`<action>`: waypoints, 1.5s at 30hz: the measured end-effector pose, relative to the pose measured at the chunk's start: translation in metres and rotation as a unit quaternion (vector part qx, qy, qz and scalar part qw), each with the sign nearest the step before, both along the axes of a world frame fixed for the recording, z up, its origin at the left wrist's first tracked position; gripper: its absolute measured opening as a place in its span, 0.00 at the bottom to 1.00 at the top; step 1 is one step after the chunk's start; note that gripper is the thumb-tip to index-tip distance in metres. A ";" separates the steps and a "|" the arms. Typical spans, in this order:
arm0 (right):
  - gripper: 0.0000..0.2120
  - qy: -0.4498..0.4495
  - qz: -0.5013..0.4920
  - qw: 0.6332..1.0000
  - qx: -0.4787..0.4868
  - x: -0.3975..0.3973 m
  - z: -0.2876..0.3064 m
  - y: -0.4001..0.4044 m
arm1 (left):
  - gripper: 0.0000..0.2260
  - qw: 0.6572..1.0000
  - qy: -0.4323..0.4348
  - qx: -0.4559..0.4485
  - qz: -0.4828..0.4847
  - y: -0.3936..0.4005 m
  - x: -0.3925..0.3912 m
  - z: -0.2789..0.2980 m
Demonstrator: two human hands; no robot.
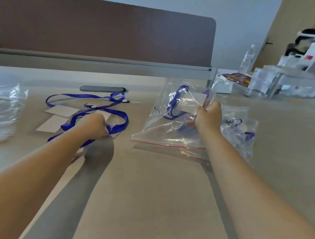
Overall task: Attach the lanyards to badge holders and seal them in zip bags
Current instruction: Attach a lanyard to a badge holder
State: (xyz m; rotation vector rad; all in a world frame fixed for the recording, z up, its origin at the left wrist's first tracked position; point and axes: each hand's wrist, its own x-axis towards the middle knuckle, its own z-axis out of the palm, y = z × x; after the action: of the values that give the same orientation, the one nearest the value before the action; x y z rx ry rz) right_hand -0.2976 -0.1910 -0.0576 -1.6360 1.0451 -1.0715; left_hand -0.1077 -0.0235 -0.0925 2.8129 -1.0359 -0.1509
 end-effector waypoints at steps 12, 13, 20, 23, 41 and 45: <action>0.19 0.146 -0.072 0.987 0.014 -0.017 -0.017 -0.096 | 0.14 0.941 0.107 -0.302 -0.106 -0.146 -0.031 0.018; 0.20 0.173 -0.075 0.982 0.017 -0.017 -0.021 -0.101 | 0.14 0.942 0.115 -0.296 -0.106 -0.155 -0.032 0.016; 0.27 0.364 -0.110 0.919 -0.105 -0.017 -0.035 -0.107 | 0.14 0.939 0.145 -0.296 -0.099 -0.158 -0.032 0.017; 0.24 0.399 -0.119 0.883 -0.217 -0.014 -0.031 -0.093 | 0.13 0.927 0.142 -0.339 -0.078 -0.132 -0.026 0.025; 0.10 0.380 0.254 0.869 -0.187 0.183 -0.040 0.070 | 0.07 0.881 0.199 -0.407 0.136 0.074 0.086 0.034; 0.14 0.379 0.202 0.901 -0.061 0.219 -0.054 0.080 | 0.07 0.891 0.205 -0.380 0.137 0.085 0.106 0.021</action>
State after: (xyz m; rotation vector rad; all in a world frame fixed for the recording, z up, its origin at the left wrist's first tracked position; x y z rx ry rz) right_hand -0.0784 -0.1115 -0.1111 -2.3266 1.0385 -0.2015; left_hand -0.0014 0.0611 -0.0712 2.0445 -0.4450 -0.2318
